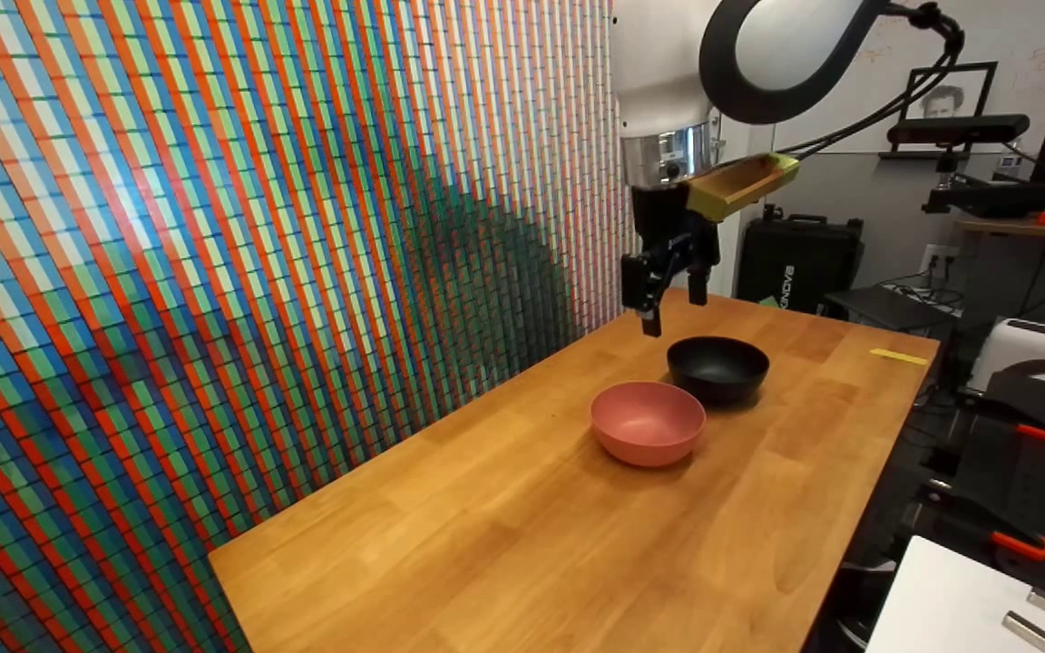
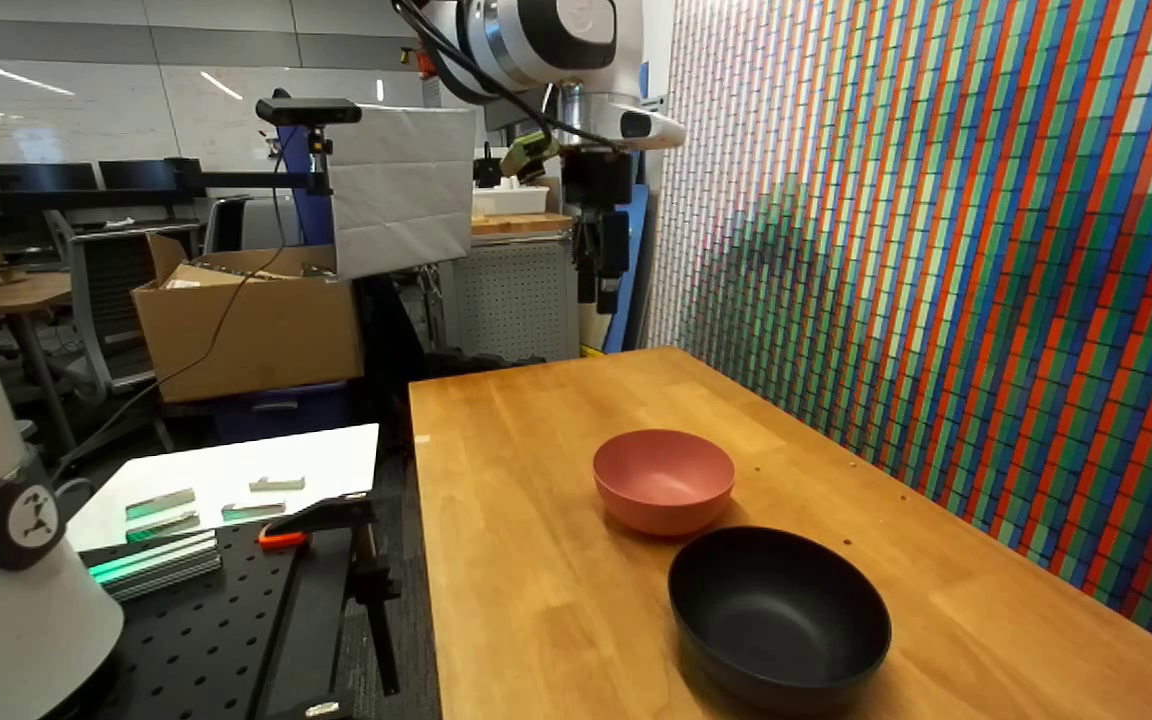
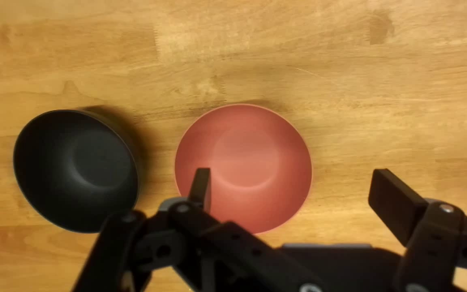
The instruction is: Put the orange bowl in the black bowl
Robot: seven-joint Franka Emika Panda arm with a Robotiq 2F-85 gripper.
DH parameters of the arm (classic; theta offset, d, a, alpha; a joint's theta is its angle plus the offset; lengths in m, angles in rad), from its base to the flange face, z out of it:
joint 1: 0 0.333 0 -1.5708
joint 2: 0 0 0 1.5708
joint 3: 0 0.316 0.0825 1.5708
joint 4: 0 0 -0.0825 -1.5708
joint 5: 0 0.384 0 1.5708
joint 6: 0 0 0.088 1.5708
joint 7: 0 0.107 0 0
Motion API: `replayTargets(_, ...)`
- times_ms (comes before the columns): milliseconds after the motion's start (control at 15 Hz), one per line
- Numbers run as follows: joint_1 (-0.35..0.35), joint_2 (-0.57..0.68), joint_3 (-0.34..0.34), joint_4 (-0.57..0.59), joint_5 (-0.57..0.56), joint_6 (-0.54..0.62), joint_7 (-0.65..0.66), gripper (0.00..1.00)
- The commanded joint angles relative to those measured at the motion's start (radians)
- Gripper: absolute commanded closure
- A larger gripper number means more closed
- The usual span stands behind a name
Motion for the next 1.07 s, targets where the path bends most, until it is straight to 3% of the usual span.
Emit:
replayTargets(0,0.066,0.103,-0.048,0.085,-0.067,0.019,0.041,0.00)
replayTargets(1000,0.192,0.422,-0.175,0.334,-0.079,0.025,0.017,0.00)
